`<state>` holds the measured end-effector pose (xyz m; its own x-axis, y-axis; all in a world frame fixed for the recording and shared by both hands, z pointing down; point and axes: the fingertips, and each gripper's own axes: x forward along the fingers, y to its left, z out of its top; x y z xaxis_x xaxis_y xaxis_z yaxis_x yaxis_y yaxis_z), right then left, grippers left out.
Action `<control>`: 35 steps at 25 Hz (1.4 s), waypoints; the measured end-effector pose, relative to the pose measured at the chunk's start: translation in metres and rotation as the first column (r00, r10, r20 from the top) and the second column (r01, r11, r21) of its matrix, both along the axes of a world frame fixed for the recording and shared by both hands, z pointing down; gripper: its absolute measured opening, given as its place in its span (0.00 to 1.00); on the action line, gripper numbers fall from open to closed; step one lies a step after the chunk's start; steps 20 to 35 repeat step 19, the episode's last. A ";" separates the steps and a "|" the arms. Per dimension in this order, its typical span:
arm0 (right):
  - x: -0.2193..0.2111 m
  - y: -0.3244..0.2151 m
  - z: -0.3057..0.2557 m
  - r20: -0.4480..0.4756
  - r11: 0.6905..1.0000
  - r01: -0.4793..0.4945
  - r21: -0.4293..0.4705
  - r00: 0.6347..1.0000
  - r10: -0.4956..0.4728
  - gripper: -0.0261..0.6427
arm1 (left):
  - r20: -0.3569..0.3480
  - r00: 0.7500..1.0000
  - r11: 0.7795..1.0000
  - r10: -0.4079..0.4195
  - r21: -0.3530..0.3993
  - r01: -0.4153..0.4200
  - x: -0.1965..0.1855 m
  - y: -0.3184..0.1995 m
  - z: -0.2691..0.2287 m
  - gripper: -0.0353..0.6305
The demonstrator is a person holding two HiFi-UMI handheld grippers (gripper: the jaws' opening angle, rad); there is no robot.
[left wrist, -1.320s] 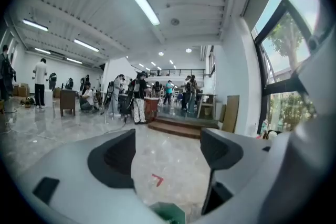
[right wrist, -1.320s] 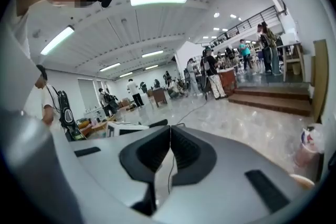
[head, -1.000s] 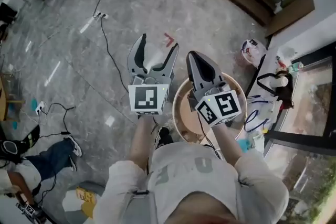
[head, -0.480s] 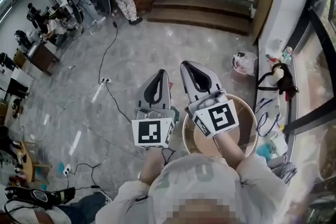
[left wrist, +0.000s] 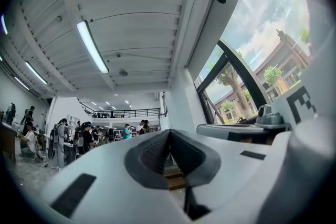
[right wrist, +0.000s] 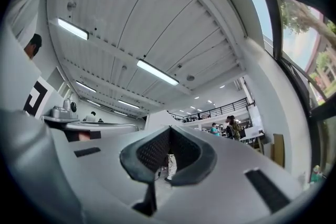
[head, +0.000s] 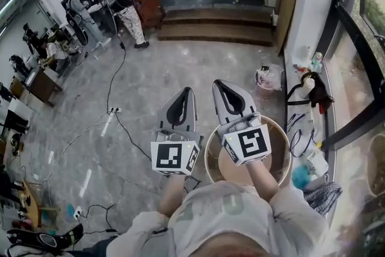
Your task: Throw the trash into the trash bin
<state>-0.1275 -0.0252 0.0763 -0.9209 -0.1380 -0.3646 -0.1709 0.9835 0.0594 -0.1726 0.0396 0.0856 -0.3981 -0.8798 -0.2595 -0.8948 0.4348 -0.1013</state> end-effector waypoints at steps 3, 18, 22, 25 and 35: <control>0.005 -0.005 0.003 -0.003 1.000 -0.021 -0.003 1.000 0.021 0.06 | -0.006 1.000 1.000 0.006 0.004 -0.006 0.003 -0.002 0.000 0.07; 0.009 0.005 0.010 -0.022 1.000 0.011 -0.012 1.000 -0.011 0.06 | -0.052 0.999 0.999 0.015 0.035 -0.014 0.008 0.012 0.004 0.07; 0.009 0.007 0.010 -0.022 1.000 0.013 -0.010 1.000 -0.014 0.06 | -0.053 0.998 0.999 0.015 0.036 -0.013 0.007 0.014 0.004 0.07; 0.009 0.007 0.010 -0.022 1.000 0.013 -0.010 1.000 -0.014 0.06 | -0.053 0.998 0.999 0.015 0.036 -0.013 0.007 0.014 0.004 0.07; 0.009 0.007 0.010 -0.022 1.000 0.013 -0.010 1.000 -0.014 0.06 | -0.053 0.998 0.999 0.015 0.036 -0.013 0.007 0.014 0.004 0.07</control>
